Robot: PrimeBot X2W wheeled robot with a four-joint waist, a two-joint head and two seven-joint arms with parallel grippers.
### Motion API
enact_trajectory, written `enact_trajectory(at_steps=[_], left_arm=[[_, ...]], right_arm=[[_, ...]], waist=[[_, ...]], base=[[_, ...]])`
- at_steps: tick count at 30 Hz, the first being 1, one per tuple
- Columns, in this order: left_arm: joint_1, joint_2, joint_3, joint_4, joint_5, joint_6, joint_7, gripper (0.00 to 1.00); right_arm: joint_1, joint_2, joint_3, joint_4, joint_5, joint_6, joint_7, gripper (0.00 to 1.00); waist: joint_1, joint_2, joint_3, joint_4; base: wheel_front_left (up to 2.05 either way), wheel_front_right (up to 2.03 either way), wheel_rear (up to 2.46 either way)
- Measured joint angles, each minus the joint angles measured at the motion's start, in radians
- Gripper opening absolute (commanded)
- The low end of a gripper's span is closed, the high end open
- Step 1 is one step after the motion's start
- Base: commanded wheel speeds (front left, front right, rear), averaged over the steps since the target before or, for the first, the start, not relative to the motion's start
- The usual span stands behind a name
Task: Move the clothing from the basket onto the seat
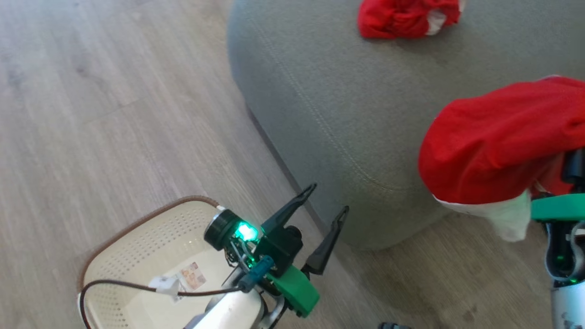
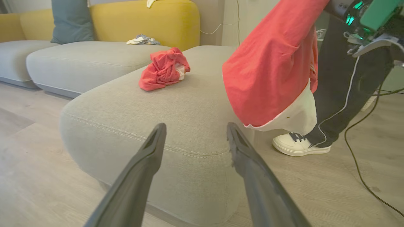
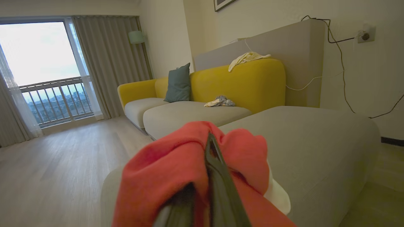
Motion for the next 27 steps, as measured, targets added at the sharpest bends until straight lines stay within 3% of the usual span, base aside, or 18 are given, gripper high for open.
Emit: enact_trajectory(at_steps=[15,27], left_arm=[[-0.02,0.0,-0.029,0.009,-0.001,-0.003,0.0,1.0],[-0.112,0.002,-0.044,0.048,0.04,-0.018,0.0,1.0]], right_arm=[[-0.028,0.005,-0.032,-0.003,-0.013,0.0,0.0,0.0],[-0.375,-0.211,-0.058,0.042,-0.016,0.0,0.0,0.0]], waist=[[0.0,0.0,0.038,-0.021],[0.0001,0.0,0.163,0.007]], base=[[0.0,0.0,0.0],[0.0,0.0,0.0]])
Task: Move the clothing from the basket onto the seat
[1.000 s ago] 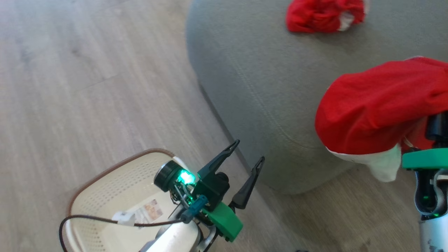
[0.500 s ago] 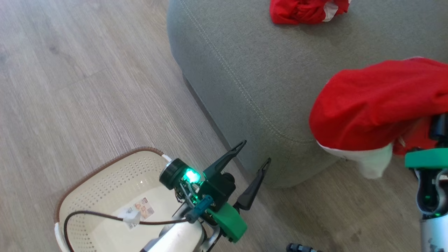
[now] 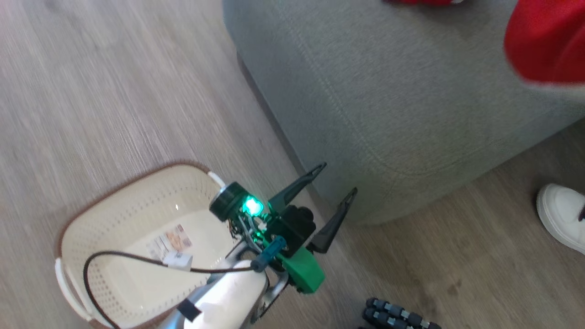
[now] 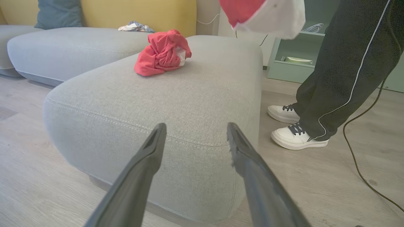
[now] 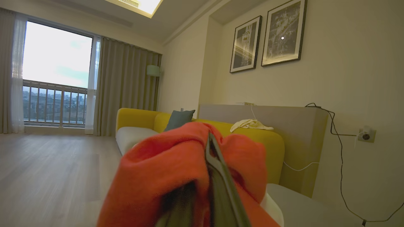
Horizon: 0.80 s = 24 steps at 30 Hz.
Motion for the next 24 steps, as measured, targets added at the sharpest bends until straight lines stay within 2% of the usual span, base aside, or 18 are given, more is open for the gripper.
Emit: enact_trajectory(at_steps=[4,15,24], left_arm=[[-0.042,0.0,0.002,0.019,0.018,-0.009,0.0,1.0],[-0.158,0.002,0.006,0.036,0.068,-0.035,0.0,1.0],[-0.202,0.003,-0.024,0.03,0.07,-0.032,0.0,1.0]], right_arm=[[-0.131,-0.081,-0.015,0.042,0.001,0.0,0.0,0.0],[-0.434,-0.266,-0.034,0.283,-0.004,0.0,0.0,0.0],[-0.604,-0.362,-0.047,0.482,-0.086,0.0,-0.001,0.0]], waist=[[0.0001,0.0,0.074,0.015],[0.0002,0.0,0.275,0.085],[-0.0001,0.0,0.392,0.176]], base=[[0.0,0.0,0.0],[0.0,0.0,0.0],[0.0,0.0,0.0]])
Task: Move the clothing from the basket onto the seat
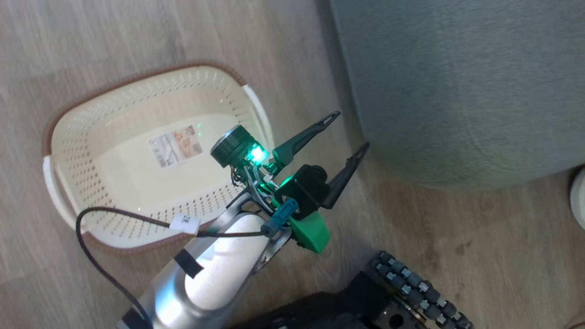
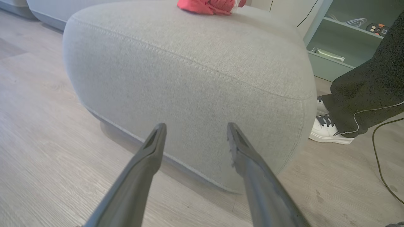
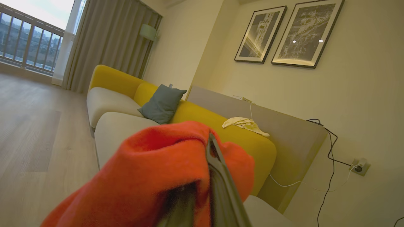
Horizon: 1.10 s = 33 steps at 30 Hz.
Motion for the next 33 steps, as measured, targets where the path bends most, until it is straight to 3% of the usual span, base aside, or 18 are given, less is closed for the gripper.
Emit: enact_trajectory(at_steps=[5,14,24,30,33], left_arm=[[-0.022,0.001,-0.008,-0.001,0.007,0.005,0.0,1.0],[-0.051,0.006,-0.005,-0.008,0.022,0.018,0.0,1.0],[-0.054,0.006,-0.012,-0.012,0.022,0.03,0.0,1.0],[-0.054,0.008,-0.016,-0.01,0.021,0.031,0.0,1.0],[-0.054,0.008,-0.018,-0.006,0.02,0.031,0.0,1.0]], right_arm=[[-0.067,0.018,-0.009,0.086,-0.063,0.0,-0.001,0.0],[-0.054,0.141,-0.001,0.219,-0.18,0.0,-0.001,0.0],[0.002,0.184,-0.047,0.355,-0.216,0.0,-0.001,0.0],[0.001,0.191,-0.042,0.367,-0.216,0.0,-0.001,0.0],[0.001,0.192,-0.03,0.366,-0.22,0.0,-0.001,0.62]], waist=[[0.0001,0.0,0.056,0.044],[0.0001,0.0,0.099,0.093],[-0.0001,0.0,0.101,0.089],[-0.0001,0.0,0.095,0.077],[-0.0001,0.0,0.086,0.074]], base=[[0.0,0.0,0.0],[0.0,0.0,0.0],[0.0,0.0,0.0],[0.0,0.0,0.0],[0.0,0.0,0.0]])
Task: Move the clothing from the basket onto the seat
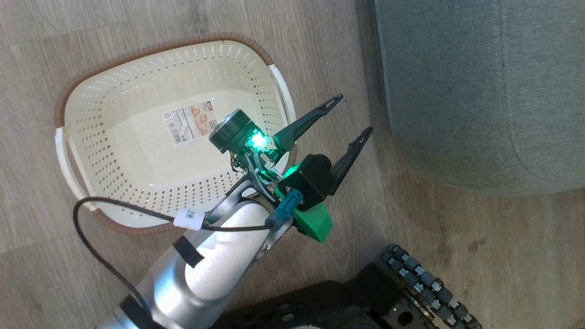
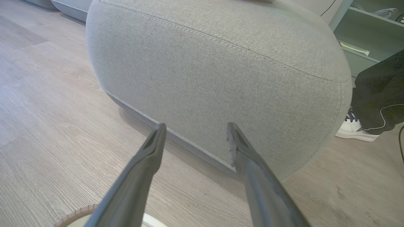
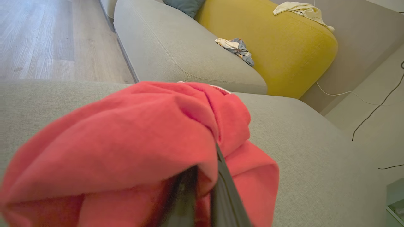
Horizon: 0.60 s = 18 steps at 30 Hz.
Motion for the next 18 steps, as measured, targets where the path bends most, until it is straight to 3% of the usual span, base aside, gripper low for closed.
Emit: enact_trajectory(at_steps=[1,18], left_arm=[[0.0,0.0,0.0,0.002,0.0,0.0,0.0,1.0],[0.071,-0.003,-0.015,-0.006,-0.063,-0.001,0.0,1.0]], right_arm=[[0.0,0.003,0.01,0.002,0.001,0.0,0.0,0.98],[0.082,-0.023,0.086,0.003,0.007,0.0,0.0,1.0]], waist=[[0.0,0.0,-0.005,-0.001],[0.0,0.0,-0.2,-0.002]], base=[[0.0,0.0,0.0],[0.0,0.0,0.0]])
